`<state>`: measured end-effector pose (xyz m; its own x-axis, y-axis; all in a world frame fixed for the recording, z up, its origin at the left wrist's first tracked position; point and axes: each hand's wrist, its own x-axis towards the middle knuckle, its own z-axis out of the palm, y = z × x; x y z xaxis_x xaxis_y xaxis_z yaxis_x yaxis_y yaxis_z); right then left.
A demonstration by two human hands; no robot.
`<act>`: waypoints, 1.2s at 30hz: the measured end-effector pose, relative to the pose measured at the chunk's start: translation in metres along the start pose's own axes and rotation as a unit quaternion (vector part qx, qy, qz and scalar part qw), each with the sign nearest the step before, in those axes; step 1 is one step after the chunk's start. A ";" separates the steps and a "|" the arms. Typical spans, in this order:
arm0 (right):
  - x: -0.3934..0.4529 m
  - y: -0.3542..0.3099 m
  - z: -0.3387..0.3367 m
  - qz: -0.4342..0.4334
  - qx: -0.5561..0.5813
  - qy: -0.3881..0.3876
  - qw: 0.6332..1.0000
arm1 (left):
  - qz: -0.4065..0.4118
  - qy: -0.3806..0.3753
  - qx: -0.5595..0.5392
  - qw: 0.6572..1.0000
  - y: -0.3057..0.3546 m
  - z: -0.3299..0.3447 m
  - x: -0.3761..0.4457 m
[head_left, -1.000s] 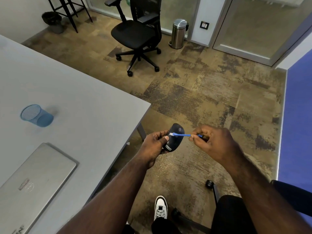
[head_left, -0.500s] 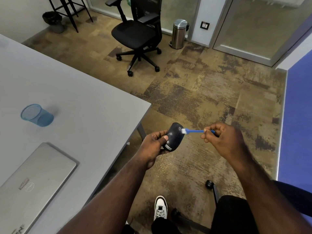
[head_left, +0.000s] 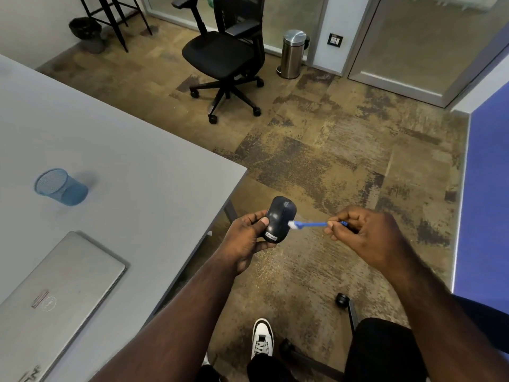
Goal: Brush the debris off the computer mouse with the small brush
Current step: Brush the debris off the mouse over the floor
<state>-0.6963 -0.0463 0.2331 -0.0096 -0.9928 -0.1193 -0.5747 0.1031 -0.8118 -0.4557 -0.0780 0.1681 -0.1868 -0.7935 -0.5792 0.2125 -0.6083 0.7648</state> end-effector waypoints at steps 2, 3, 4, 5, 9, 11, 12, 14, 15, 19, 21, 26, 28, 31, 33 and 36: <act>0.003 0.000 0.002 -0.001 -0.033 0.076 0.997 | 0.000 -0.007 0.004 1.000 0.000 0.001 0.000; 0.005 0.000 0.004 -0.007 -0.048 0.104 0.993 | 0.000 -0.011 0.005 1.000 0.000 0.002 0.000; 0.007 0.000 0.007 -0.015 -0.063 0.115 0.991 | 0.000 -0.015 0.005 1.000 0.000 0.003 0.000; 0.008 0.000 0.010 -0.021 -0.076 0.106 0.991 | 0.000 -0.018 0.004 1.000 0.001 0.005 0.000; 0.000 -0.002 0.015 -0.044 -0.101 -0.016 0.994 | 0.005 -0.007 -0.008 1.000 0.002 0.006 0.000; -0.005 -0.004 0.013 -0.057 -0.078 -0.045 0.994 | 0.005 0.003 -0.023 1.000 0.003 0.003 0.000; -0.007 -0.004 0.012 -0.057 -0.071 -0.040 0.995 | 0.004 0.004 -0.030 1.000 0.003 0.002 0.000; -0.009 -0.005 0.011 -0.058 -0.082 0.010 0.995 | 0.003 0.003 -0.034 0.999 0.003 0.002 0.000; -0.010 -0.004 0.012 -0.060 -0.090 0.032 0.994 | 0.002 0.003 -0.034 0.999 0.003 0.004 0.000; -0.022 0.000 0.022 -0.056 -0.084 -0.058 0.993 | 0.003 0.008 -0.044 0.999 0.006 0.009 0.001; -0.028 0.002 0.023 -0.055 -0.074 -0.096 0.991 | 0.004 0.013 -0.051 0.999 0.008 0.008 0.002; -0.023 0.002 0.020 -0.011 0.049 0.033 0.998 | 0.001 -0.009 -0.046 0.999 0.007 0.009 0.001; -0.018 0.003 0.023 0.010 0.057 0.061 0.996 | -0.002 -0.021 -0.031 0.999 0.006 0.010 -0.001; -0.009 0.012 0.023 0.055 0.037 0.133 0.989 | -0.003 -0.034 -0.012 0.999 0.003 0.009 -0.003; -0.004 0.014 0.018 0.085 0.056 0.181 0.978 | -0.004 -0.037 -0.011 0.999 0.003 0.007 -0.004; -0.001 0.012 0.018 0.096 0.154 0.148 0.972 | 0.000 -0.032 0.002 0.999 0.003 0.004 -0.004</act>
<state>-0.6886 -0.0432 0.2129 -0.3542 -0.9228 -0.1519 -0.2677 0.2556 -0.9290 -0.4578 -0.0759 0.1736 -0.2484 -0.7906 -0.5597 0.2083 -0.6079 0.7662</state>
